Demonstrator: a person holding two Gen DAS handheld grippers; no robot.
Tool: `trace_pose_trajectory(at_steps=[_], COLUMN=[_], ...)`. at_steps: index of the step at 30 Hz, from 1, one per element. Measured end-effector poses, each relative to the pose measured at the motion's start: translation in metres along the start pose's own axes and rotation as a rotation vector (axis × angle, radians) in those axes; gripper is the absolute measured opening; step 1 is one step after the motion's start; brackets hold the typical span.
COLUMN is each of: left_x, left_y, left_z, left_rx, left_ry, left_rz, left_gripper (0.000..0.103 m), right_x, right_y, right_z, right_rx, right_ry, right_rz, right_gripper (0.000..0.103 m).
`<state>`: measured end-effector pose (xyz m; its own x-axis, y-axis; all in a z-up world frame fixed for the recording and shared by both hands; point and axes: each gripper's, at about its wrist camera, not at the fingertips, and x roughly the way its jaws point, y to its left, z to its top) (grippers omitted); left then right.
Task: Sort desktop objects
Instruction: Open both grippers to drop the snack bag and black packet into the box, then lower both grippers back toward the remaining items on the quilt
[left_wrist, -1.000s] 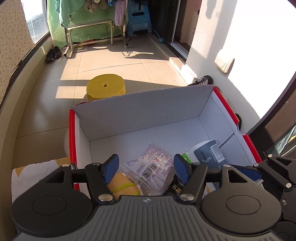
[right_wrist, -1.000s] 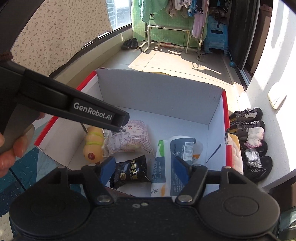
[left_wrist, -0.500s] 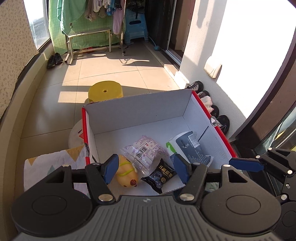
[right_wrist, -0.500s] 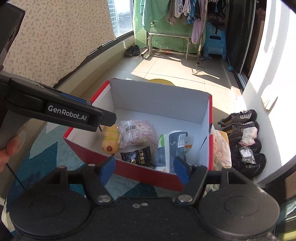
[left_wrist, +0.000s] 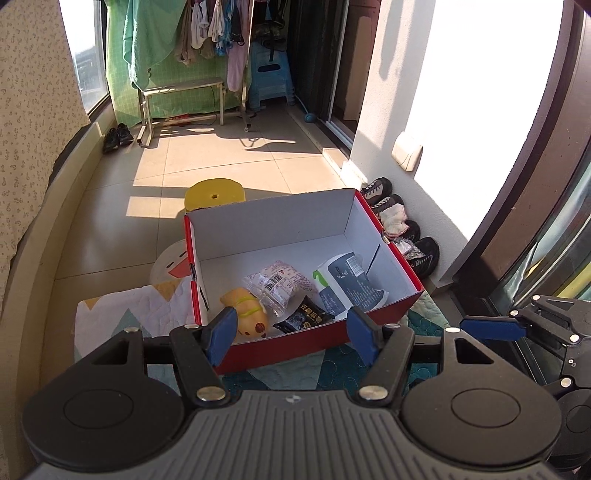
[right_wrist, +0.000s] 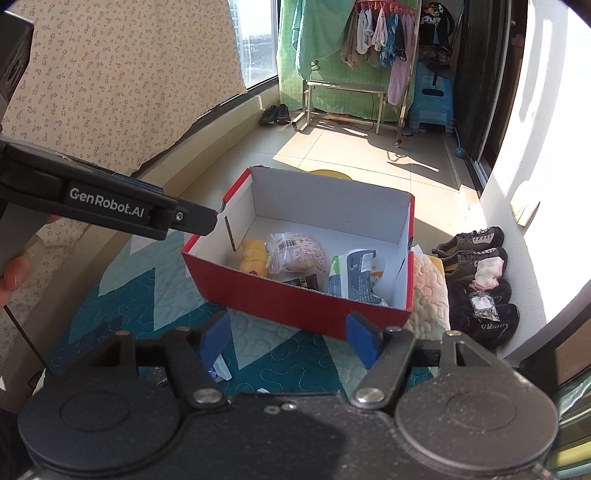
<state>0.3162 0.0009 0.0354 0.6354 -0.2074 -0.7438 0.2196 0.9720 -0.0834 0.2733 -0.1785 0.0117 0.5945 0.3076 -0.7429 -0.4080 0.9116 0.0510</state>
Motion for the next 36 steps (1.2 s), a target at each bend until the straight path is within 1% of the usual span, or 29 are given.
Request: trace_pose_trajectory(at_steps=[5,10,15,26,31,34,36], left_x=[-0.021,-0.038,-0.048,-0.040,-0.033,-0.025,-0.020], left_y=[-0.005,-0.007,-0.005,0.010,0.015,0.018,0.019], left_z=[-0.020,-0.040,-0.063,-0.121,-0.139,-0.149,-0.156], left_rx=[0.009,0.019,-0.001,-0.042,-0.059,-0.080,-0.079], left_ry=[-0.020,-0.039,-0.041,0.036,0.064,0.095,0.112], left_rz=[0.003,0.011,0.015,0.012,0.007,-0.006,-0.003], left_gripper=[0.064,0.064,0.064,0.064,0.064,0.064,0.069], right_x=[-0.017,-0.026,-0.029,-0.024,-0.019,-0.015,-0.011], right_y=[0.008,0.015,0.022,0.038,0.043,0.045,0.046], right_z=[-0.012,-0.025,-0.039,-0.064,-0.071,-0.074,-0.075], right_rx=[-0.003,-0.010,-0.028,-0.079,-0.102,-0.106,-0.103], right_ry=[-0.013,-0.007,0.002,0.032,0.036,0.045,0.052], right_rz=[0.008,0.021,0.035,0.079,0.116,0.137,0.152], right_gripper=[0.069,0.069,0.069,0.069,0.069,0.069,0.069])
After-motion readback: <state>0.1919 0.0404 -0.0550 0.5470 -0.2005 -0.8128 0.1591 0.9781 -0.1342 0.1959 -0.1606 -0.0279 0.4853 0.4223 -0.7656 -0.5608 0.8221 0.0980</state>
